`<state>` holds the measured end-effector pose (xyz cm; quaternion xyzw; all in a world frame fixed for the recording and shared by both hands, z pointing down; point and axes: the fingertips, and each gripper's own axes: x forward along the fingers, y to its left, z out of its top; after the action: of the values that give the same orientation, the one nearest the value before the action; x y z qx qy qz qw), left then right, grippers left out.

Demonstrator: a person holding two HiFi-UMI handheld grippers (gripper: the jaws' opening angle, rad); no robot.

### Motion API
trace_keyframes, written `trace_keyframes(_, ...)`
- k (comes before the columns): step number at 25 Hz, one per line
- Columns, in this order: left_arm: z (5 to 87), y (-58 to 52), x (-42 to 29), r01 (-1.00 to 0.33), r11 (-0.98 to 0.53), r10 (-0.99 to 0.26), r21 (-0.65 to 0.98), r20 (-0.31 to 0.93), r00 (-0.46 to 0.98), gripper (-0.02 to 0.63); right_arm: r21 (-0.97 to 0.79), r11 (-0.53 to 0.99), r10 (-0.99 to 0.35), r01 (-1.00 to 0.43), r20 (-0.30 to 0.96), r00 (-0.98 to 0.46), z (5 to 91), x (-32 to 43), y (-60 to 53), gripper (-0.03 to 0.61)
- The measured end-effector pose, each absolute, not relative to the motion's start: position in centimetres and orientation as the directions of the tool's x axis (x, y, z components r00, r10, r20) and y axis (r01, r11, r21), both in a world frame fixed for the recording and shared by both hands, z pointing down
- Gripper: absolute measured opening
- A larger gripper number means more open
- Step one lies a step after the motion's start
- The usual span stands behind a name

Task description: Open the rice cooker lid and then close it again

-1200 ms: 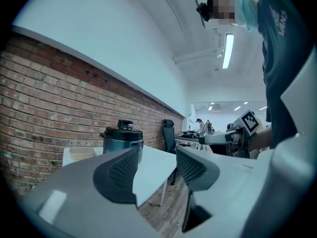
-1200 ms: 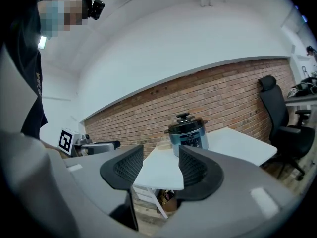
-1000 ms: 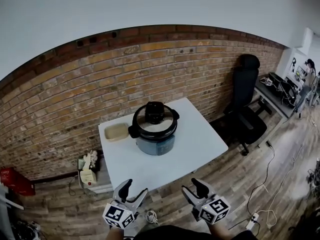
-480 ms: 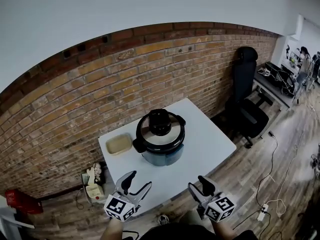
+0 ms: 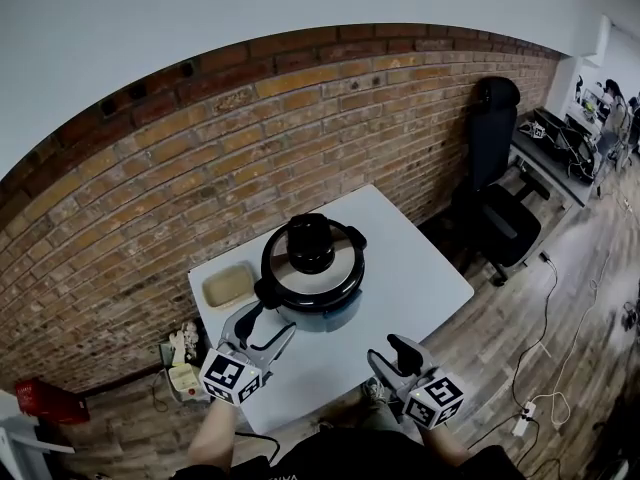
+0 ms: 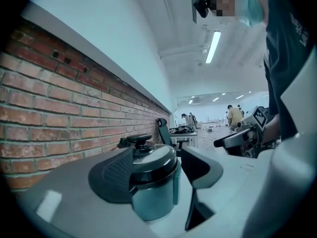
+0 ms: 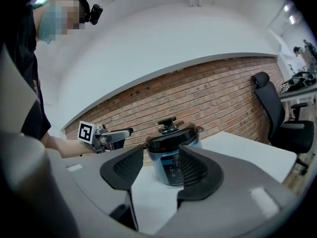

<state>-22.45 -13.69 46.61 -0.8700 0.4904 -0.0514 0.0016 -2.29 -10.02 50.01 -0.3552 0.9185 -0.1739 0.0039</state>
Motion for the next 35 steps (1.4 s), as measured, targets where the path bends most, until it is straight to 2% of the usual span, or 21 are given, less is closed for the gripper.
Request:
trace_keyframes(9, 44.5, -20.7, -22.0, -0.849, -0.513, -0.857, -0.124, 0.124, 0.500, 0.281, -0.338, 0.744, -0.585, -0.577, 0.089, -0.806, 49.2, -1.9, -15.7, 0.215)
trace_keyframes(18, 44.8, -25.6, -20.9, -0.795, -0.576, -0.813, -0.192, 0.240, 0.531, 0.282, -0.339, 0.772, -0.542, -0.538, 0.092, -0.835, 49.6, -0.4, -19.8, 0.215)
trace_keyframes(24, 46.2, -28.1, -19.7, -0.717, -0.669, -0.730, -0.195, 0.353, 0.585, 0.357, -0.349, 0.784, -0.512, -0.514, 0.105, -0.852, 50.1, 0.5, -21.4, 0.215)
trace_keyframes(35, 47.8, -30.3, -16.9, -0.506, -0.857, -0.471, -0.099, 0.549, 0.690, 0.359, -0.352, 0.790, -0.499, -0.502, 0.106, -0.860, 50.5, 2.0, -24.2, 0.215)
